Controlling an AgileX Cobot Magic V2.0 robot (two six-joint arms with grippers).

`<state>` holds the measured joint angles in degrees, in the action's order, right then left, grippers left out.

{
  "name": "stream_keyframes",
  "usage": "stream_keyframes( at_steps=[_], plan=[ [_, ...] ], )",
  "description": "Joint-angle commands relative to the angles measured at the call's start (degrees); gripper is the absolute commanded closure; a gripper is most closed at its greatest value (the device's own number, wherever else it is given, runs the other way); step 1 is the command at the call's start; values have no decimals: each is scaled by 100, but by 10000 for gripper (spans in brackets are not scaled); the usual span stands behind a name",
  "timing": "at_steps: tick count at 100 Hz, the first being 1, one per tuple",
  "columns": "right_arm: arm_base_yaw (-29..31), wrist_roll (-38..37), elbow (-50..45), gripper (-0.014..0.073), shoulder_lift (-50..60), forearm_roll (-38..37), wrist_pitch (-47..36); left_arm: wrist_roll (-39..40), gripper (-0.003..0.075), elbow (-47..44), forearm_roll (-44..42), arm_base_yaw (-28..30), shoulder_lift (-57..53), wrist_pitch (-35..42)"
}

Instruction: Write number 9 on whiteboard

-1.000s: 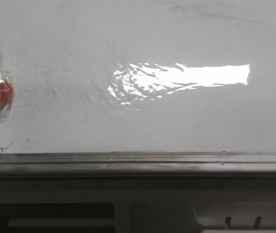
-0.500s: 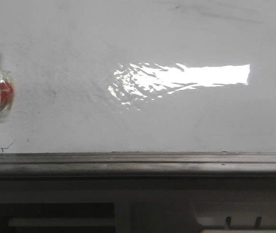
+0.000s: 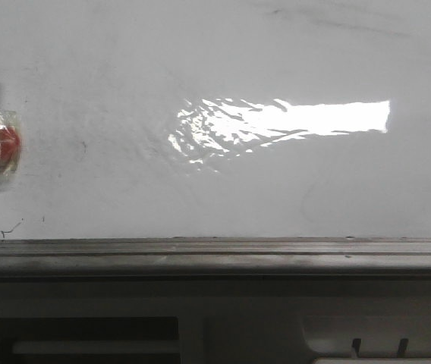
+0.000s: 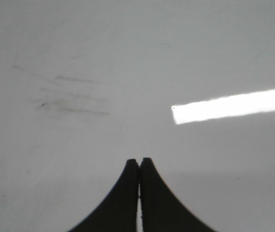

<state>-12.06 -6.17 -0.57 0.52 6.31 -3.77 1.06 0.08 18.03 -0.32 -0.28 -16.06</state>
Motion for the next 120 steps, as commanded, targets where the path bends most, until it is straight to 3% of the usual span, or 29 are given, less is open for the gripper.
stream_keyframes(
  at_steps=[1,17,31,44,58,68,80,85,94,100,112,120],
  plan=[
    [33,-5,-104,649,121,832,-399,47,738,-170,1647,-10,-167,885],
    [33,-5,-67,649,121,1986,-862,47,738,-170,3351,-10,-167,1482],
    [33,-5,65,649,121,2195,-783,34,738,-91,4141,-10,-167,1483],
    [33,179,713,648,94,1703,346,-472,738,496,3229,-20,-132,890],
    [33,527,1728,603,-263,-47,2002,-679,733,1569,1490,-20,246,-164],
    [33,527,2354,526,-797,-925,2812,-697,627,2189,832,-20,706,-701],
    [33,527,2985,382,-1414,-1099,3342,-775,350,2609,800,-20,1404,-1404],
    [33,527,3200,315,-1638,-1099,3514,-775,281,2696,810,-20,1722,-1823],
    [33,527,3381,216,-1977,-1099,3750,-820,272,2750,1002,-20,2318,-2527],
    [33,527,3409,195,-2129,-1099,3788,-1279,279,2750,1542,-33,2676,-2789],
    [33,527,3409,198,-2304,-1099,3794,-2414,279,2739,3012,-318,3048,-2447],
    [33,527,3393,198,-2328,-1099,3777,-2675,291,2739,3312,-514,3279,-2202]
  ],
)
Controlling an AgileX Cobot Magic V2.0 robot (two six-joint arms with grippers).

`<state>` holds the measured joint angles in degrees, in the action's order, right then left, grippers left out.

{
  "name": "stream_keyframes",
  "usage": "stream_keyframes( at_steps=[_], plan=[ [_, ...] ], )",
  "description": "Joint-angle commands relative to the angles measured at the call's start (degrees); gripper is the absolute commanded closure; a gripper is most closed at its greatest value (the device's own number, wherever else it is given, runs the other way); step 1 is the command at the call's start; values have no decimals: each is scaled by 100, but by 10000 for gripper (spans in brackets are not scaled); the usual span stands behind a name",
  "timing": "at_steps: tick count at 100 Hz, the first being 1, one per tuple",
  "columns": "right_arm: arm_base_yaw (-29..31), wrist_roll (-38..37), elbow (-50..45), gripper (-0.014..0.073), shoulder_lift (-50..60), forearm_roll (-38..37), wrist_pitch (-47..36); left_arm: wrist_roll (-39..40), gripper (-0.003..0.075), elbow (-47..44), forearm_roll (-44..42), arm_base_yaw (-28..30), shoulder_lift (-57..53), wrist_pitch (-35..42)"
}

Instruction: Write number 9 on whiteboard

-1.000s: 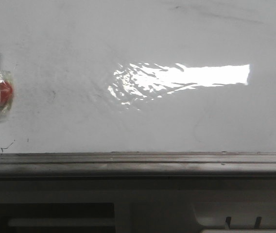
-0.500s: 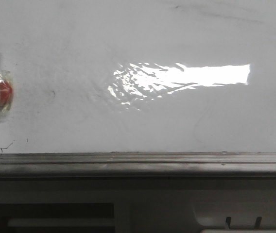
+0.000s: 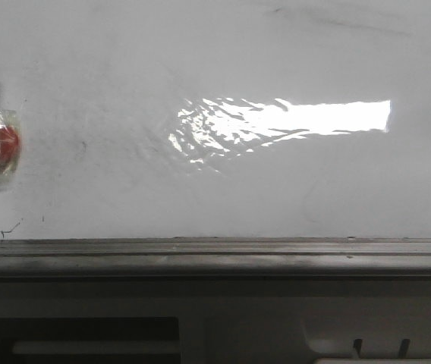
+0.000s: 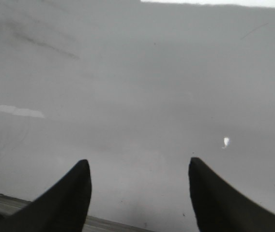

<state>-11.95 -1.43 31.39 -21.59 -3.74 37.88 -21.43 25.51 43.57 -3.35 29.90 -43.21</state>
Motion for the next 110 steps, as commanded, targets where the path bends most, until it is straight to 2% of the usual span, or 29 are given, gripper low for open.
stream_keyframes(
  at_steps=[1,40,56,69,86,102,110],
  plan=[
    [22,52,200,198,-117,-94,-408,-426,293,196,758,-225,309,531],
    [22,52,150,198,-117,-94,-541,-496,302,196,806,-649,1738,886],
    [22,52,102,198,-117,-94,-578,-1293,302,260,1239,-907,2072,954],
    [22,52,48,198,-117,-94,-626,-1485,306,266,1475,-1027,2263,1383],
    [22,52,34,198,-117,-94,-628,-1485,370,266,1589,-1038,2577,1889],
    [22,52,34,198,-117,-94,-638,-1485,425,266,1604,-1038,2936,1751],
    [22,52,34,199,-117,-94,-638,-1485,514,266,1680,-1038,3064,1478]
  ],
)
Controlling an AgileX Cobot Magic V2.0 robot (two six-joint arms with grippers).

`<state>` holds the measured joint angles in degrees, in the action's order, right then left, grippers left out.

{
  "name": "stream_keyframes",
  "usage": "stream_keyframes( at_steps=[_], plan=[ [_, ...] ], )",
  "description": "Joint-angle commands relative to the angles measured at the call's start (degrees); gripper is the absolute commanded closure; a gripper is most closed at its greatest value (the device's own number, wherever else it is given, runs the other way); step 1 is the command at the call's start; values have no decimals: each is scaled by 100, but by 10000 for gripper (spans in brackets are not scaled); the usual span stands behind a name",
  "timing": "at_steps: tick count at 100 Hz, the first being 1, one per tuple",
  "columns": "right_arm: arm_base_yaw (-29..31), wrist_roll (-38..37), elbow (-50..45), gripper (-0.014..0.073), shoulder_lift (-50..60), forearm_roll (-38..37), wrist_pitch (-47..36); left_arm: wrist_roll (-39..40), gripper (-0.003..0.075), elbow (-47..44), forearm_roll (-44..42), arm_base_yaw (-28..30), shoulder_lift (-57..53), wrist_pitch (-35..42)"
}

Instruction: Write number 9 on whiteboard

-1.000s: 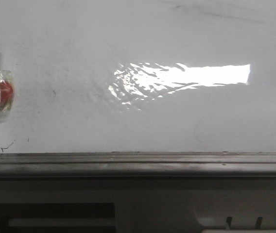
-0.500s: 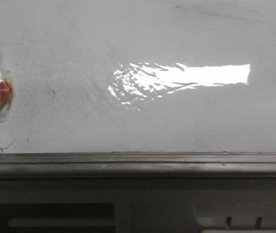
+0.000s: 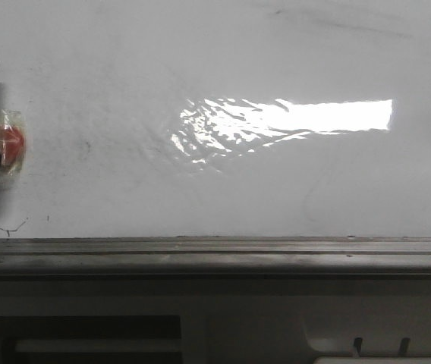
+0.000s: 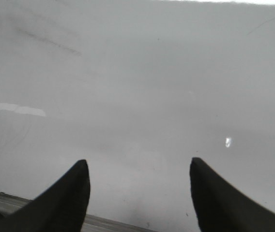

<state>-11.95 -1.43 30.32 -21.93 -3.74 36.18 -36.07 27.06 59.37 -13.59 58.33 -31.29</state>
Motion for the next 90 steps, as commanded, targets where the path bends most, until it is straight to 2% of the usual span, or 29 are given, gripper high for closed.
stream_keyframes(
  at_steps=[1,12,21,30,39,44,45,52,59,69,90],
  plan=[
    [22,52,141,199,-83,-94,-468,-22,525,111,118,-13,239,212],
    [22,52,141,199,-83,-94,-502,-364,743,111,347,-13,291,-354],
    [22,92,141,199,-83,-50,-529,-1031,738,111,891,-13,291,-705],
    [-19,262,141,199,-83,292,-627,-2278,738,119,1764,-13,291,-1304],
    [-107,1030,151,200,-83,1385,-719,-3761,739,119,2536,-13,291,-2087],
    [-175,1654,151,200,-83,2240,-718,-4508,739,119,2750,-13,291,-2517],
    [-196,1963,151,200,-89,2614,-718,-4694,739,119,2765,-13,291,-2620],
    [-317,3086,151,199,-146,3948,-581,-5414,739,119,2779,-40,291,-2963],
    [-442,4190,151,199,-290,5069,-289,-5887,739,119,2665,-220,291,-2937],
    [-538,5267,151,199,-623,6106,178,-6071,738,124,2348,-689,291,-2464],
    [-557,6023,175,199,-1532,6570,551,-6071,738,178,2251,-2096,300,-1040]
  ],
)
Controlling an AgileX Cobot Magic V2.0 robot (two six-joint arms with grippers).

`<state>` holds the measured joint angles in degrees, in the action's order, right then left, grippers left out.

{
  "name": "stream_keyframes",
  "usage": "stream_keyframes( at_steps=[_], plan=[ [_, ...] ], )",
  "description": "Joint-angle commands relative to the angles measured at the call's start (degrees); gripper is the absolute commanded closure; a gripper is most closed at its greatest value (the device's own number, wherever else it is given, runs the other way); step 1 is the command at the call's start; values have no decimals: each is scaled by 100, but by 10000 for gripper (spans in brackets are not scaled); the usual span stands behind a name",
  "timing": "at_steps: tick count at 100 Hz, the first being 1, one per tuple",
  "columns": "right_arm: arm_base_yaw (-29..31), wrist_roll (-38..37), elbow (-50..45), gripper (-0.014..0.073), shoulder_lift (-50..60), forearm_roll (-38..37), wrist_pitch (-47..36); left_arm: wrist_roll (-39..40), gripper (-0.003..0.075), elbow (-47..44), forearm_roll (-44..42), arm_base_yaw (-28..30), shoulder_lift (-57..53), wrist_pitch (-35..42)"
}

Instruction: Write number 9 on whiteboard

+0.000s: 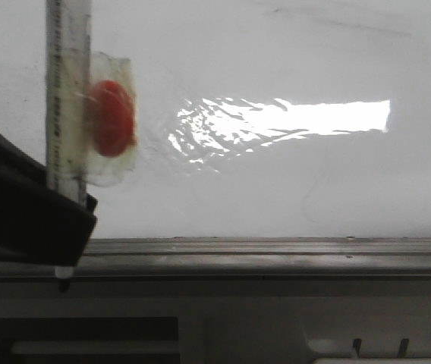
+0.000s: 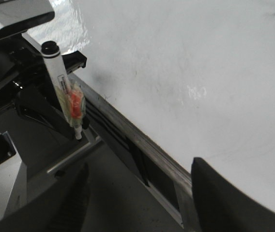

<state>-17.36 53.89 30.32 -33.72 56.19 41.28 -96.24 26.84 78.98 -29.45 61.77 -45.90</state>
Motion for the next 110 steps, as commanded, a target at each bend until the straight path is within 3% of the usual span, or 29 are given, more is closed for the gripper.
stream_keyframes(
  at_steps=[1,16,29,44,80,90,101,110],
  plan=[
    [-16,541,175,199,-405,619,69,-54,738,199,290,-599,-40,464],
    [-204,1647,430,199,-871,1420,441,-63,738,379,290,-1307,175,1134],
    [-636,2283,741,196,-1255,1571,441,-63,738,563,334,-1426,430,1225],
    [-1217,2468,926,196,-1803,1581,101,-150,738,719,334,-1426,638,1103],
    [-2719,2538,956,209,-2831,1581,-1694,-207,738,758,343,-1426,690,927],
    [-2809,2538,956,365,-2887,1581,-1719,-207,738,758,343,-1426,690,927],
    [-2809,2538,956,667,-2874,1581,-1836,-207,738,758,343,-1426,690,927],
    [-2809,2538,956,657,-2809,1595,-2011,0,734,758,389,-1426,678,1010]
  ],
)
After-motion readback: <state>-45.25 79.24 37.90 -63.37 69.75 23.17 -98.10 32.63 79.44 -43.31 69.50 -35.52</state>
